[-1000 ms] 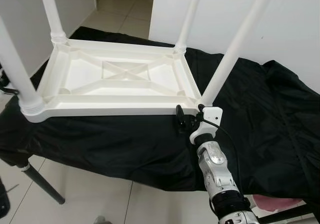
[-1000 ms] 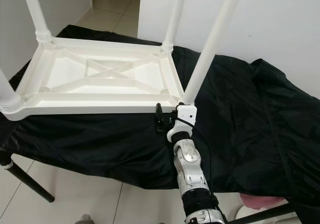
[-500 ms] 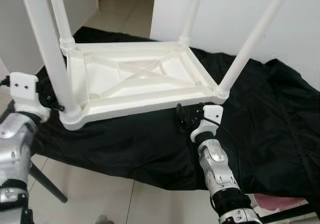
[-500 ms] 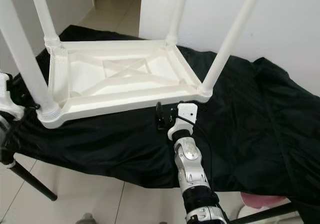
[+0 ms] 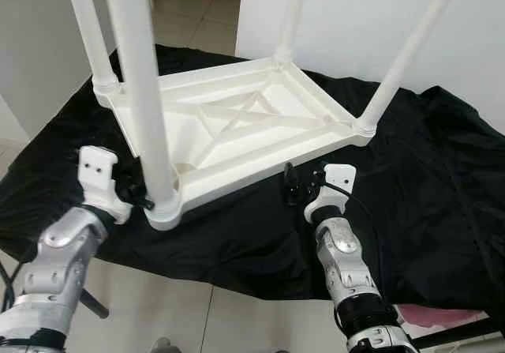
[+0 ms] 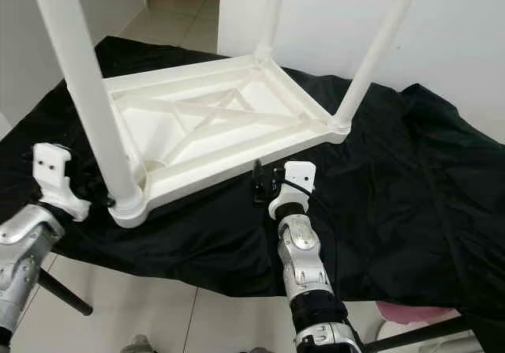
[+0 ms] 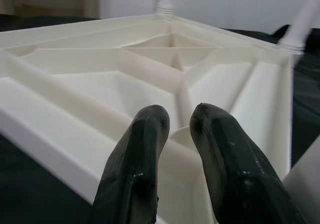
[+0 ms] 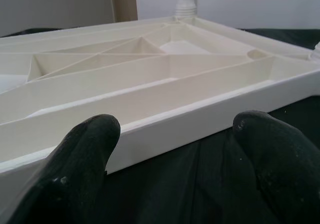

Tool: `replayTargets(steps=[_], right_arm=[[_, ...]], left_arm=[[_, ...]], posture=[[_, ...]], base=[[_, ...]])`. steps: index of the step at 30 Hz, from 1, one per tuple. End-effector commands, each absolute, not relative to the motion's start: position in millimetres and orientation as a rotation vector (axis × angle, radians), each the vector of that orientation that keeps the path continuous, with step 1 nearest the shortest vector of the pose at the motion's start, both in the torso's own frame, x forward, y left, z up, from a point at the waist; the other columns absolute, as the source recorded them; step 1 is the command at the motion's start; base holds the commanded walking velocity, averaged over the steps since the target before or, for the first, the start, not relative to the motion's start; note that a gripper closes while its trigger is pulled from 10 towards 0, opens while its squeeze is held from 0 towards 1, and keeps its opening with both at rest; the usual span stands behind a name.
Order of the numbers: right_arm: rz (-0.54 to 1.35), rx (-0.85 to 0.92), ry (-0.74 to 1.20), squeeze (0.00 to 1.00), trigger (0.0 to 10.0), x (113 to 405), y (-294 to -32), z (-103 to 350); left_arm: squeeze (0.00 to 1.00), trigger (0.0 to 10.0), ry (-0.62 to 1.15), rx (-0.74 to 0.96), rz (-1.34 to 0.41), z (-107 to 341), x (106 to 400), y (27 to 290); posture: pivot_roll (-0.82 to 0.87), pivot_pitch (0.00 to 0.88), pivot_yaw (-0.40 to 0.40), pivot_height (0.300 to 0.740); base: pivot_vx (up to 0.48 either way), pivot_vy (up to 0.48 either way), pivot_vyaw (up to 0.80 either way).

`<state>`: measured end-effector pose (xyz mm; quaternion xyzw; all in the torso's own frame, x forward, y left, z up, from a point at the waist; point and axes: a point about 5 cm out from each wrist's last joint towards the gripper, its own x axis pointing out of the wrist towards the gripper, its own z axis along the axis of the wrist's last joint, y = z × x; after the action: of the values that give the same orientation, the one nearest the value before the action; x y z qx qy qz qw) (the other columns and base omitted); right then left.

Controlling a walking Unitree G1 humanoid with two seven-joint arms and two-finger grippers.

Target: Building children table

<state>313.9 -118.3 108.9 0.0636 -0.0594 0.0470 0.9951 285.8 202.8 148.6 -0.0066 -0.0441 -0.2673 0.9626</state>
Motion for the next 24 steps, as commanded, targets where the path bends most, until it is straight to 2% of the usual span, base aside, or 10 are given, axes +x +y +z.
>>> replayTargets(steps=[1, 2, 8, 14, 24], right_arm=[[0.074, 0.123, -0.086, 0.00, 10.0, 314.8, -121.1, 104.0], [0.060, 0.115, -0.072, 0.00, 10.0, 316.6, -121.2, 102.9], [-0.016, 0.122, -0.033, 0.00, 10.0, 319.4, -127.3, 97.9], [-0.105, 0.123, 0.015, 0.00, 10.0, 320.8, -135.6, 90.9], [-0.204, 0.150, 0.099, 0.00, 10.0, 321.4, -143.3, 79.1]], left_arm=[[0.00, 10.0, -0.088, -0.013, -0.961, 147.6, 269.4, 176.4], [0.00, 10.0, -0.091, -0.041, -1.003, 148.0, 264.3, 165.1], [0.00, 10.0, -0.094, -0.083, -1.078, 150.7, 254.5, 144.8], [0.00, 10.0, -0.079, -0.113, -1.138, 153.7, 249.4, 133.3], [0.00, 10.0, -0.024, -0.140, -1.248, 160.2, 241.8, 130.5]], posture=[[0.07, 0.042, -0.087, 0.740], [0.06, 0.039, -0.083, 0.740], [0.06, 0.032, -0.075, 0.740], [0.06, 0.028, -0.069, 0.740], [0.04, 0.030, -0.066, 0.740]], base=[[0.000, 0.000, 0.00], [0.000, 0.000, 0.00], [0.000, 0.000, 0.00], [0.000, 0.000, 0.00], [0.000, 0.000, 0.00]])
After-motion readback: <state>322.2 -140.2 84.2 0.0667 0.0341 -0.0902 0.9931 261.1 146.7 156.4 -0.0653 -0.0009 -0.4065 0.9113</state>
